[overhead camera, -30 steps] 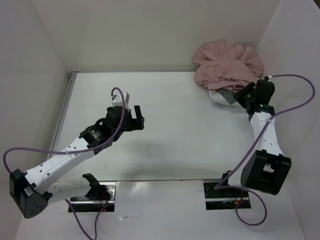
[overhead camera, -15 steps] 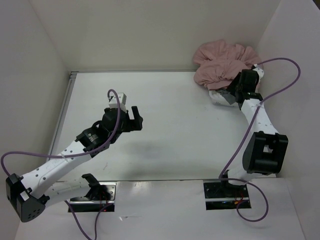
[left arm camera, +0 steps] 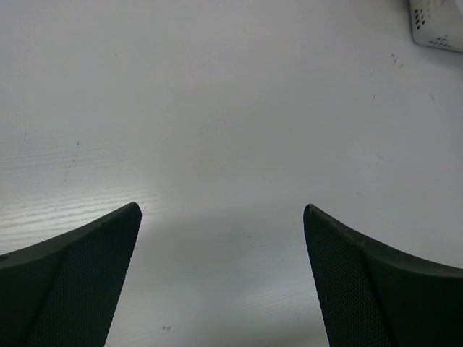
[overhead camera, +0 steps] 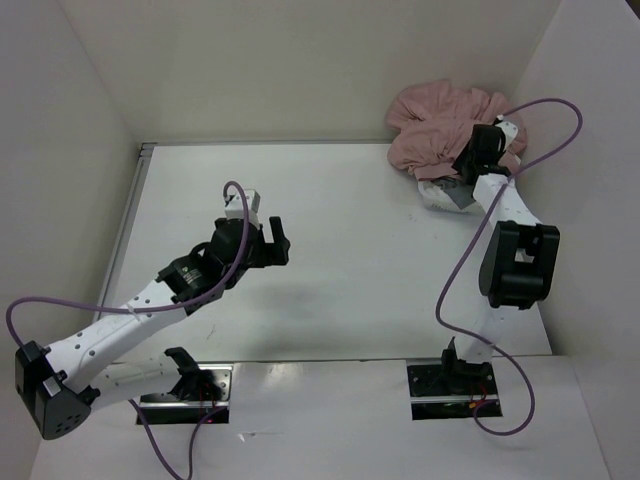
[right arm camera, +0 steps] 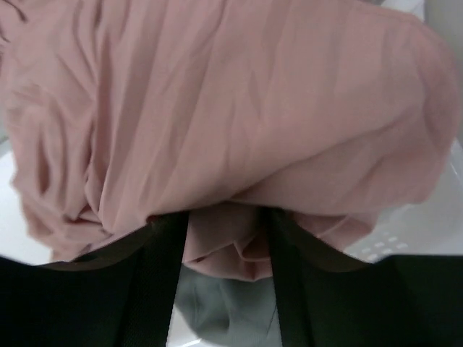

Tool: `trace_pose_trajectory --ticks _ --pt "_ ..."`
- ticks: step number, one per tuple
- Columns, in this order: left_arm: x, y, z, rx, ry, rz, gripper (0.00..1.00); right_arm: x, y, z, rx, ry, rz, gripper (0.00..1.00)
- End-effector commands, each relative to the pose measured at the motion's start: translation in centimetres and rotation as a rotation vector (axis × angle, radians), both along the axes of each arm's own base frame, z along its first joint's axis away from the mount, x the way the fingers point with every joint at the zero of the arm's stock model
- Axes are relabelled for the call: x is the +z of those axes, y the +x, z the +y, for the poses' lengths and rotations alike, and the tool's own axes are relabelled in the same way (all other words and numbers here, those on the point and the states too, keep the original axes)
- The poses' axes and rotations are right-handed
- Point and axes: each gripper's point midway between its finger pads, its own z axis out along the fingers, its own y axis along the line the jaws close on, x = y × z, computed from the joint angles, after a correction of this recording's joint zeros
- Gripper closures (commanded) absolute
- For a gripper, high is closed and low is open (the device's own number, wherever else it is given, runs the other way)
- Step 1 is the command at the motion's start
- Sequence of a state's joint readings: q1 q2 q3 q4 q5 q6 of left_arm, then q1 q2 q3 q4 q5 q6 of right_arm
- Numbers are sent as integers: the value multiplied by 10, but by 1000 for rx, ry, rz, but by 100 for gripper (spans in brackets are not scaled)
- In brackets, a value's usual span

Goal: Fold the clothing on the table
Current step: Grab the skirt from the pile, then flatten the skirt out

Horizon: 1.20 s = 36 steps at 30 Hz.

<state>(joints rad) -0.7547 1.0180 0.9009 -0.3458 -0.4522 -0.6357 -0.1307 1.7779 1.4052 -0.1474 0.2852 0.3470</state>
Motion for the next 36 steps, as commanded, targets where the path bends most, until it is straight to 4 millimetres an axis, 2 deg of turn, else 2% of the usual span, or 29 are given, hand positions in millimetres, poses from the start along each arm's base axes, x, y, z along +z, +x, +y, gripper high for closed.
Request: trace_pose_trajectory --ticks 1,2,3,5,6,8,10,11,12,14,15,16,17,18,19,21,22,25,26,28,29,31,32,33,34,36 --pt "8 2 0 19 -14 -18 1 23 26 -3 0 -43 -75 52" --pt "8 2 0 19 -14 -18 1 22 30 -4 0 -43 -75 64" --pt "3 2 1 19 -8 -12 1 14 36 -2 11 -36 -64 69" --pt "3 2 1 19 -8 -12 1 19 44 -1 24 -30 -66 82" --pt "3 2 1 19 -8 -12 1 22 44 -1 24 -30 -66 100" --pt "2 1 3 27 -4 -15 1 34 48 19 82 -15 -93 100" --pt "5 0 4 31 -19 -19 1 78 37 34 112 -20 -173 100" --pt "5 0 4 31 -19 -19 1 99 32 50 149 -17 -213 100" --pt "8 -1 4 31 -25 -26 1 135 17 60 185 -26 -271 100" --pt "10 0 3 31 -32 -32 1 172 -1 78 238 -32 -327 100" --pt "10 -1 2 21 -36 -28 1 189 -11 93 290 -31 -348 100" --pt "10 -1 2 21 -36 -28 1 218 -32 97 312 -32 -402 100" --pt "9 -3 -2 0 -44 -20 1 242 -44 109 353 -27 -446 100" --pt "11 -2 -3 -1 -51 -26 1 250 -57 118 386 -5 -444 100" --pt "11 -3 -5 -11 -55 -22 1 271 -78 130 455 8 -484 100" --pt "11 -4 -7 -21 -55 -22 1 290 -102 151 547 53 -521 100" --pt "13 -5 -7 -21 -61 -29 1 305 -127 167 637 85 -551 100" --pt "16 -7 -3 -9 -75 -38 1 298 -163 203 792 217 -524 100" --pt "22 -7 -3 -9 -91 -55 1 291 -178 209 812 245 -517 100" --pt "22 -9 -1 -9 -93 -57 1 275 -194 227 869 304 -477 100" --pt "25 -10 0 -9 -101 -66 1 253 -200 231 881 337 -432 100" --pt "24 -11 1 -9 -101 -66 1 225 -213 250 967 416 -359 100" --pt "24 -11 2 -1 -98 -69 1 193 -215 258 980 464 -285 100" --pt "27 -12 3 -1 -106 -77 1 179 -222 268 1015 482 -254 100" --pt "27 -12 3 -1 -106 -77 1 149 -226 275 1024 519 -183 100" --pt "27 -10 6 15 -100 -83 1 122 -230 287 1051 533 -108 100"
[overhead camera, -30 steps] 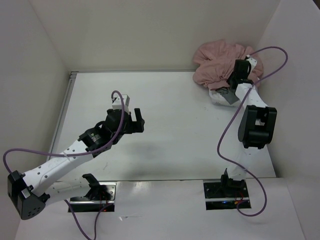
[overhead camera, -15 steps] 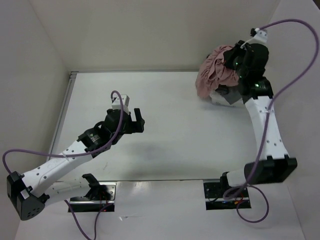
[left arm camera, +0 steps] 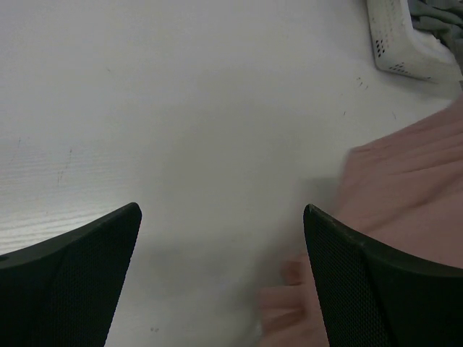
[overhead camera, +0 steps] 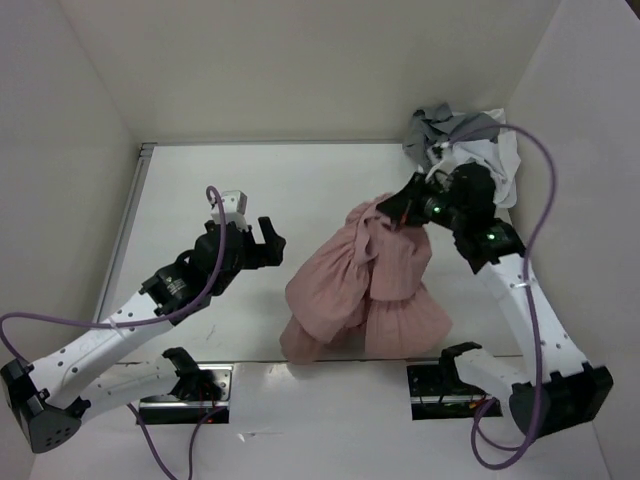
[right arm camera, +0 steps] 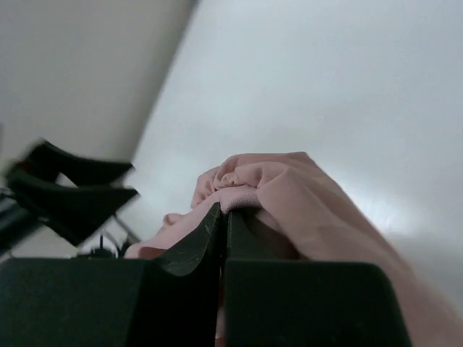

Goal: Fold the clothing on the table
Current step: Flatten the skirt out

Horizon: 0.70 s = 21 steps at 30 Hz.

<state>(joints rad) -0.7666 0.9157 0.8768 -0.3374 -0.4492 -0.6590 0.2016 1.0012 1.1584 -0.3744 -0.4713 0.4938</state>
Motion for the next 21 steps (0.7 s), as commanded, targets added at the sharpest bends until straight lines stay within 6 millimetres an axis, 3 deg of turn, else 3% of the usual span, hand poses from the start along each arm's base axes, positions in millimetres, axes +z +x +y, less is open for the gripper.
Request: trace_pose_trajectory --ticks 1,3,6,9,12,14,17,18,19,20,21 --pt "6 2 2 20 -20 -26 1 -57 -16 35 150 1 180 100" --pt "3 4 2 29 -10 -21 1 -76 -12 43 183 -39 220 100" --pt "3 5 1 29 -6 -18 1 -64 1 52 197 -63 180 100" --pt "-3 8 0 37 12 -6 1 0 4 65 243 -49 24 100" --pt "-2 9 -1 37 12 -6 1 31 -8 76 284 -53 -49 100" --pt "-2 9 -1 37 12 -5 1 39 -17 76 292 -46 -75 100" --pt "-2 9 -3 29 9 -3 1 6 -25 75 292 -59 -10 100" --pt "-2 9 -3 29 9 -3 1 -30 -31 78 311 -71 82 100" --pt "-2 9 -3 29 9 -3 1 -48 -36 81 335 -77 119 100" --pt "-5 10 -3 28 15 4 1 -67 -43 84 358 -78 172 95" --pt "-5 9 -5 20 13 7 1 -105 -55 89 381 -99 266 85"
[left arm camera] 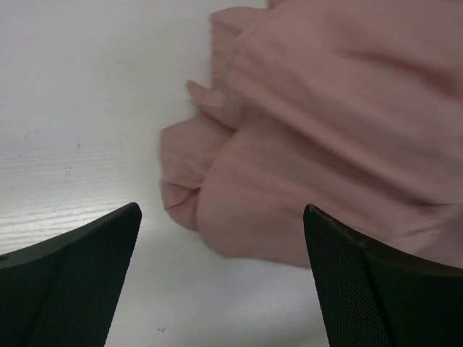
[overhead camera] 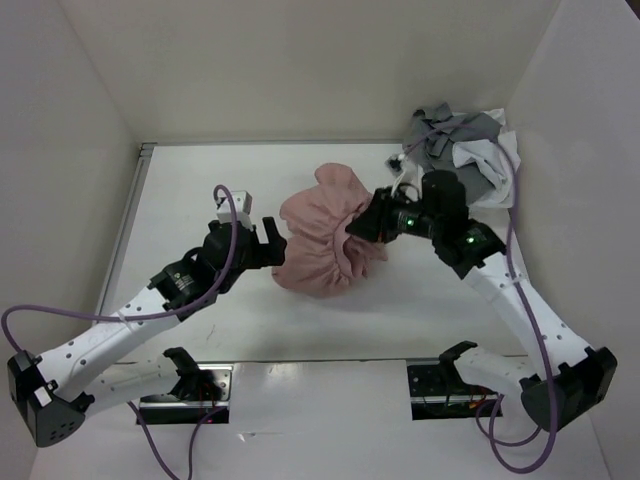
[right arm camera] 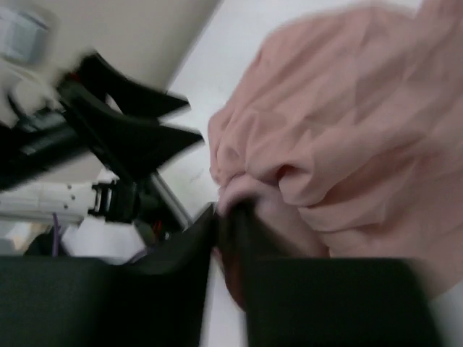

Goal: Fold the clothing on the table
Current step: Flatten the skirt out

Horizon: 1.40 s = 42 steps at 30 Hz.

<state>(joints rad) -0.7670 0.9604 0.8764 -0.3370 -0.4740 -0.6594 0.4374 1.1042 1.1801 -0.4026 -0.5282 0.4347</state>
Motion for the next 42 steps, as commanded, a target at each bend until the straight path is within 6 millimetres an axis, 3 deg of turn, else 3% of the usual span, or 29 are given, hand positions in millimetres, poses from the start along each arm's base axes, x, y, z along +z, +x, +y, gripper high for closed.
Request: trace_pose_trajectory --ticks 1,3,4,5,8,9,10,11,14,16,20,24,30,32,34,35,37,38,39,41,42 --pt "8 3 -5 -2 -26 -18 1 -91 -28 15 90 -81 216 65" --pt "2 1 -12 -34 -31 0 1 -126 -38 18 95 -140 284 53" --pt "2 1 -16 -51 -49 -6 1 -129 -31 14 62 -163 265 39" --pt "-10 1 -22 -72 -38 22 1 -134 -30 10 42 -187 266 35" --pt "-31 -6 -46 -184 -10 83 1 -107 -8 0 -53 -225 162 28" --pt "-33 -9 -55 -216 1 91 1 -87 2 -2 -82 -226 104 27" --pt "-38 -13 -61 -241 26 95 1 -79 8 -6 -117 -234 86 27" --pt "-41 -27 -79 -299 43 100 1 -76 23 -15 -195 -282 70 25" --pt "-50 -53 -105 -392 93 100 1 -74 44 -33 -321 -339 54 25" --pt "-68 -60 -104 -381 165 130 1 -77 51 -41 -362 -329 83 25" --pt "-101 -89 -103 -405 241 220 6 -117 45 -47 -385 -348 175 25" --pt "-120 -98 -94 -364 240 272 10 -134 34 -55 -395 -369 205 25" --pt "-146 -83 -93 -256 271 266 17 -131 30 -48 -366 -326 199 25" --pt "-144 -74 -106 -247 252 244 23 -134 26 -45 -341 -321 213 25" --pt "-156 -68 -113 -229 278 241 29 -140 21 -40 -312 -311 246 25" --pt "-160 -61 -119 -213 287 229 41 -146 18 -40 -302 -314 259 25" --pt "-162 -53 -121 -173 302 212 54 -157 11 -40 -285 -325 287 27" --pt "-164 -50 -123 -155 305 212 69 -159 9 -41 -284 -332 297 27" --pt "-155 -46 -127 -140 294 202 75 -167 3 -42 -274 -346 324 27" --pt "-148 -43 -123 -129 311 183 78 -173 -1 -44 -273 -359 342 27" --pt "-139 -42 -126 -137 300 168 75 -173 -1 -44 -273 -359 342 27"
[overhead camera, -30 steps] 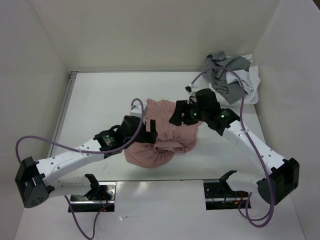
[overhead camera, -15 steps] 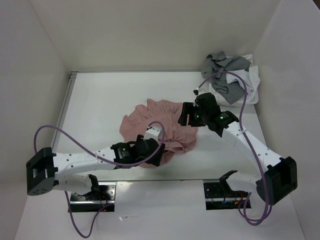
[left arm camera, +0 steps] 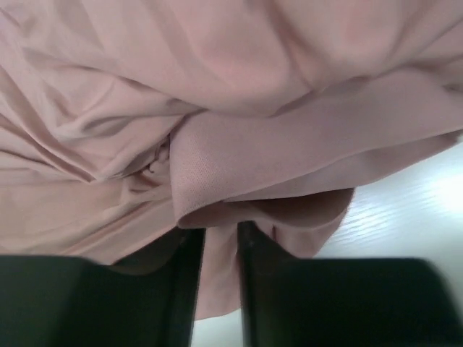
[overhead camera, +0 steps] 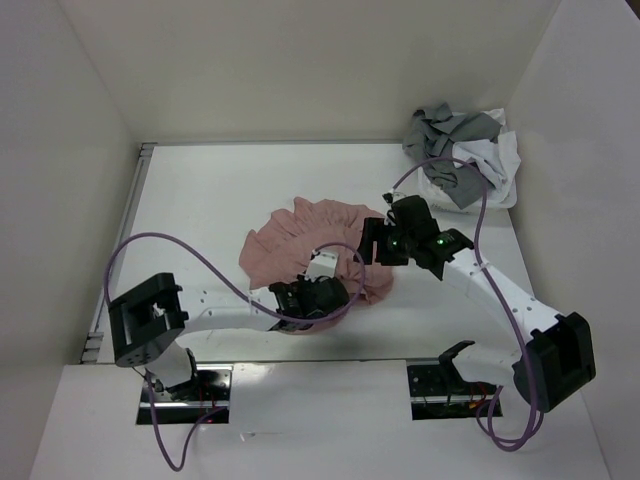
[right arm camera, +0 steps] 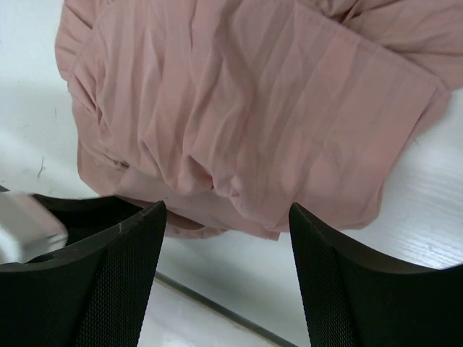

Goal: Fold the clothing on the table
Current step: Flatten the skirt out

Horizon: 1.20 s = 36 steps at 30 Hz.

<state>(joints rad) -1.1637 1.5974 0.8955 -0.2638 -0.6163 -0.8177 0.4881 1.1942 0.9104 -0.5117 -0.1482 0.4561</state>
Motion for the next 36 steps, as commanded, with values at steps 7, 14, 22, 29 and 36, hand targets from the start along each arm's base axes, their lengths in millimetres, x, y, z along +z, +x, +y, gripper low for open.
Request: trace_pose_trajectory --ticks 7,14,22,29,36 --pt "71 3 -27 -56 -201 -67 23 4 -4 4 16 30 -1 27" --pt "40 2 -37 -85 -158 -25 21 9 -4 2 9 33 -20 27" --pt "-6 22 -3 65 88 -36 77 6 -8 5 28 44 -1 27" --pt "90 50 1 87 -79 -166 100 -31 -13 15 96 15 138 29" --pt "112 67 4 65 -120 -175 100 -27 -20 34 178 54 135 34"
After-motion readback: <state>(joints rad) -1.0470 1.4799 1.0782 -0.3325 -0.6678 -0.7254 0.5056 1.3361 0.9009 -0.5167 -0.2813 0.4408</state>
